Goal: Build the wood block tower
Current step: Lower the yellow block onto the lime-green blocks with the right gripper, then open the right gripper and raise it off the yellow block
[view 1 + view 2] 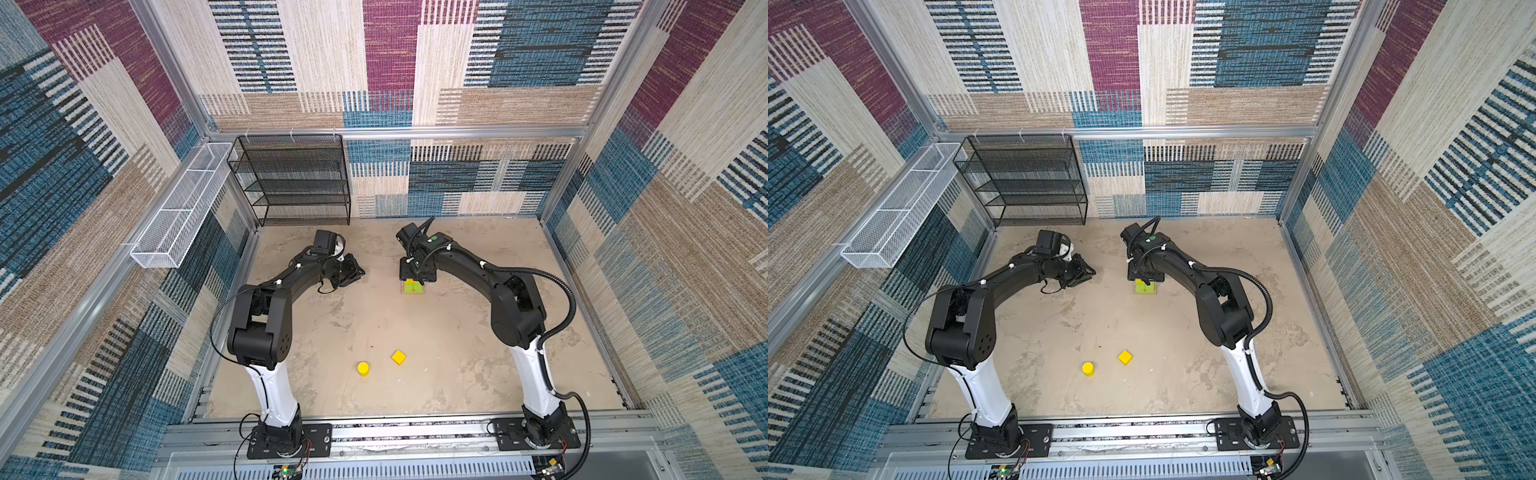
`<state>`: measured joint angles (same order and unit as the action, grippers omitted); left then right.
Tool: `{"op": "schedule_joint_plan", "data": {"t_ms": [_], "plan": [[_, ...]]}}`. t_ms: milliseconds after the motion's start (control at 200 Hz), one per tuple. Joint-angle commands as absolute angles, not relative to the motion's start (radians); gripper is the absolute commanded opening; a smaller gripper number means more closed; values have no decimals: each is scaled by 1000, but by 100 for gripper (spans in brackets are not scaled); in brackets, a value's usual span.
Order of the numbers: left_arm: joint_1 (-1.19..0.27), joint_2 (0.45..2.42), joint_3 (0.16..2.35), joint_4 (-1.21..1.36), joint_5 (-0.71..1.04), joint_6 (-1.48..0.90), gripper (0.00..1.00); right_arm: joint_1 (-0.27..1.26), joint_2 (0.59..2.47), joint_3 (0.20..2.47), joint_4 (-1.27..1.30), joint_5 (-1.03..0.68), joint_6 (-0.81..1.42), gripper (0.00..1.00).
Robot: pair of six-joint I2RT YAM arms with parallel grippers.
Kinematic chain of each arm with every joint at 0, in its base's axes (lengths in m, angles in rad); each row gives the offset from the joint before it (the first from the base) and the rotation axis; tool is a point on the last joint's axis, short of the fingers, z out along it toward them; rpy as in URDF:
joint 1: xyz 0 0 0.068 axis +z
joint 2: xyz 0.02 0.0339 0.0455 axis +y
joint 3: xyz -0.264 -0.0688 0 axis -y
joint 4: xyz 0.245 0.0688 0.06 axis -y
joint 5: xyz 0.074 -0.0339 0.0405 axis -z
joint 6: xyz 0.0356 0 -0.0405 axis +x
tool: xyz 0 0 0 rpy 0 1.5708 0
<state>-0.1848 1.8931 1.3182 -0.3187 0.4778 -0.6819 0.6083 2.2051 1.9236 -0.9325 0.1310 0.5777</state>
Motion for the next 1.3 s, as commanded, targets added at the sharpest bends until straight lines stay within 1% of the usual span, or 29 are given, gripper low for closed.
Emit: {"op": "schedule_joint_plan", "data": {"t_ms": [0,381,811,882,982,1167,1292], "plan": [[-183,1895,1316,-318,491,-657,27,611,2205,1930,-923,135,591,69],[-181,1895,1316,-316,494,-658,27,612,2196,1927,-927,138,600,66],[-179,1893,1313,-315,495,-660,27,612,2191,1921,-933,150,618,67],[-179,1893,1312,-313,497,-659,27,612,2186,1922,-933,156,623,70],[-179,1890,1310,-311,497,-659,27,612,2171,1917,-931,165,622,79],[-179,1871,1298,-310,489,-658,28,612,2115,1875,-909,200,633,85],[-179,1858,1293,-316,485,-650,28,611,2047,1817,-867,210,627,93]]}}
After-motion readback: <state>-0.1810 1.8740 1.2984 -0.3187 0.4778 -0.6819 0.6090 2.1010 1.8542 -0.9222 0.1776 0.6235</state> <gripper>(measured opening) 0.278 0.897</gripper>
